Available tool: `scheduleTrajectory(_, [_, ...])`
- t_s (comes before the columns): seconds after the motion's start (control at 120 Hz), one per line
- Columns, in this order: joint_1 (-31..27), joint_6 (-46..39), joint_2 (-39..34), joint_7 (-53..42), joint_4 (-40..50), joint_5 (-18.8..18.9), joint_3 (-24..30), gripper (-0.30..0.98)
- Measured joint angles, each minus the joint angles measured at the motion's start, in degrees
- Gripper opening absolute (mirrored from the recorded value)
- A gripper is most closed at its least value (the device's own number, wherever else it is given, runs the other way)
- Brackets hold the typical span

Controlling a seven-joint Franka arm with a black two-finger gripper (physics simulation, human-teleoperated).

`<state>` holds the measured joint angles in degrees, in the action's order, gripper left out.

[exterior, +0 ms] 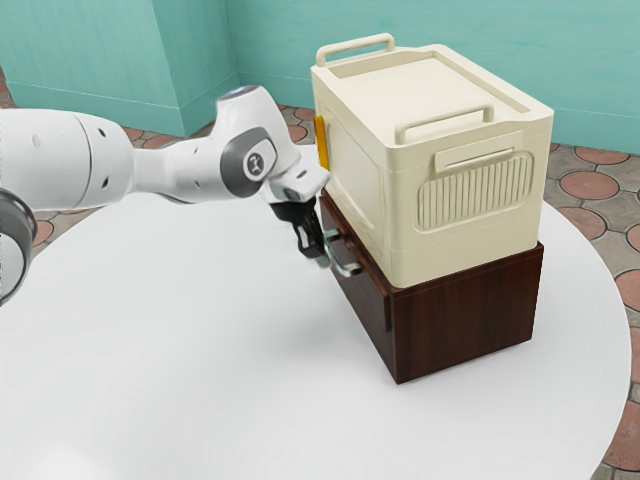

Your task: Push the drawer handle with one arm to close the drawer

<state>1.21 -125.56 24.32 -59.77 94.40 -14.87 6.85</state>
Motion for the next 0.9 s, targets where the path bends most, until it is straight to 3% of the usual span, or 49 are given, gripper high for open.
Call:
scheduleTrajectory(0.242, [0.70, 0.04, 0.57, -0.15, -0.45, -0.56, 0.19, -0.10])
scheduleTrajectory(0.392, [0.63, 2.33, -9.68, -0.01, 10.57, -2.13, -5.78, -0.10])
scheduleTrajectory(0.508, [0.18, 10.87, -17.08, 2.02, 8.45, 2.65, -10.54, -0.09])
scheduleTrajectory(0.625, [0.52, 23.75, -21.05, 8.63, -2.35, 9.48, -12.32, 0.16])
scheduleTrajectory(0.708, [0.72, 30.83, -22.50, 15.59, -5.36, 13.70, -13.42, 0.33])
scheduleTrajectory(0.9, [-0.96, 37.99, -23.99, 29.05, -5.95, 17.59, -14.32, 0.54])
